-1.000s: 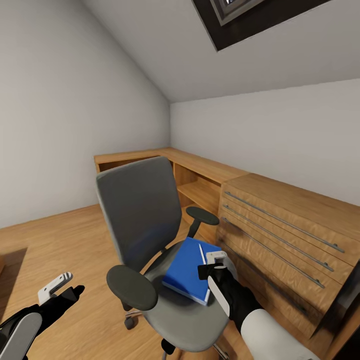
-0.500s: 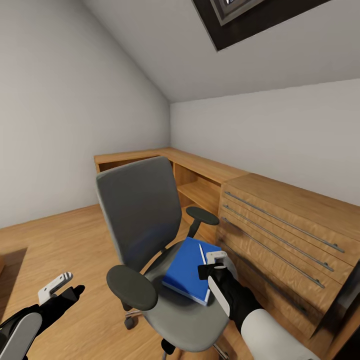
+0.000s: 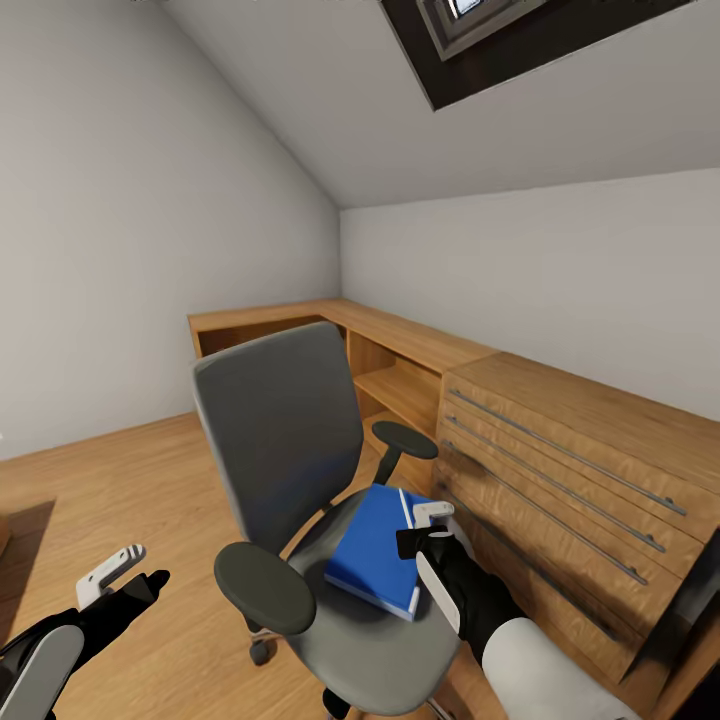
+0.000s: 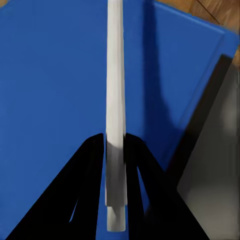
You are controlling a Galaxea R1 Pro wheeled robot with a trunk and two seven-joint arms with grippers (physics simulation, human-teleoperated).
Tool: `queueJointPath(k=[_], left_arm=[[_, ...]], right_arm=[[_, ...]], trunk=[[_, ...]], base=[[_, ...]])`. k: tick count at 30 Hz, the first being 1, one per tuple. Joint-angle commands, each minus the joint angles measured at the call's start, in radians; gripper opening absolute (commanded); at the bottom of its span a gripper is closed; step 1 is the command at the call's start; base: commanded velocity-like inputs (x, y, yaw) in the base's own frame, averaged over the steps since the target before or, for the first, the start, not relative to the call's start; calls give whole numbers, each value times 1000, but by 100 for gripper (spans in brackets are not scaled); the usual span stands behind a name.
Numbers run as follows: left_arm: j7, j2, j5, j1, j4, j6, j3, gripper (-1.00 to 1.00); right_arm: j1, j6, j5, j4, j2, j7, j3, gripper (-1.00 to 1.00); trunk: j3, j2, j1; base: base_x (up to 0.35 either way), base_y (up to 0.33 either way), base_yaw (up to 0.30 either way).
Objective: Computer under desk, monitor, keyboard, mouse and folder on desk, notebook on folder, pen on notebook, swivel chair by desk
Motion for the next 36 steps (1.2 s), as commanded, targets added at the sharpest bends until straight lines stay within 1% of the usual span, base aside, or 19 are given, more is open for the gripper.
queueJointPath(k=[1, 6, 8, 17, 20, 22, 24, 28, 33, 35, 36], left_arm=[[9, 0, 11, -1, -2, 2, 0, 100], [9, 0, 11, -1, -1, 2, 0, 100], [8, 0, 11, -1, -1, 2, 0, 100], [7, 0, 11, -1, -2, 2, 0, 100], [7, 0, 11, -1, -2, 2, 0, 100], [6, 0, 11, -1, -3, 2, 0, 100], [6, 0, 11, -1, -5, 2, 0, 100], [6, -1, 11, -1, -10, 2, -1, 100], [5, -1, 12, -1, -22, 3, -2, 100], [5, -1, 12, -1, -25, 3, -4, 100], [5, -1, 12, -1, -25, 3, -5, 100]], right_arm=[[-1, 2, -12, -2, -1, -10, 5, -100], [0, 1, -11, -14, -1, -10, 4, -100], [0, 2, -11, -56, -2, -10, 2, -100], [3, 4, -13, -107, -4, -10, 1, -100], [9, 7, -16, -168, -5, -10, 0, -100], [28, 9, -15, -200, -5, -11, 0, -100], [42, 11, -14, -220, -5, -11, 0, -100], [52, 15, -13, -254, -6, -11, 0, -100], [104, 26, -13, -374, -7, -11, 1, -100], [126, 56, -13, -437, -8, -11, 0, -100], [130, 64, -13, -450, -8, -10, 0, -100]], trunk=[[2, 7, -4], [18, 42, -23], [24, 56, -31], [52, 119, -65], [62, 140, -77], [68, 154, -85], [74, 168, -92], [87, 196, -108], [102, 231, -127], [109, 245, -134], [112, 252, -138]], base=[[0, 0, 0], [-111, 0, 0], [-296, 0, 0], [-330, 0, 0], [-338, 0, 0], [-306, 0, 0], [-177, 0, 0], [-57, 0, 0], [-9, 0, 0], [-2, 0, 0], [-1, 0, 0]])
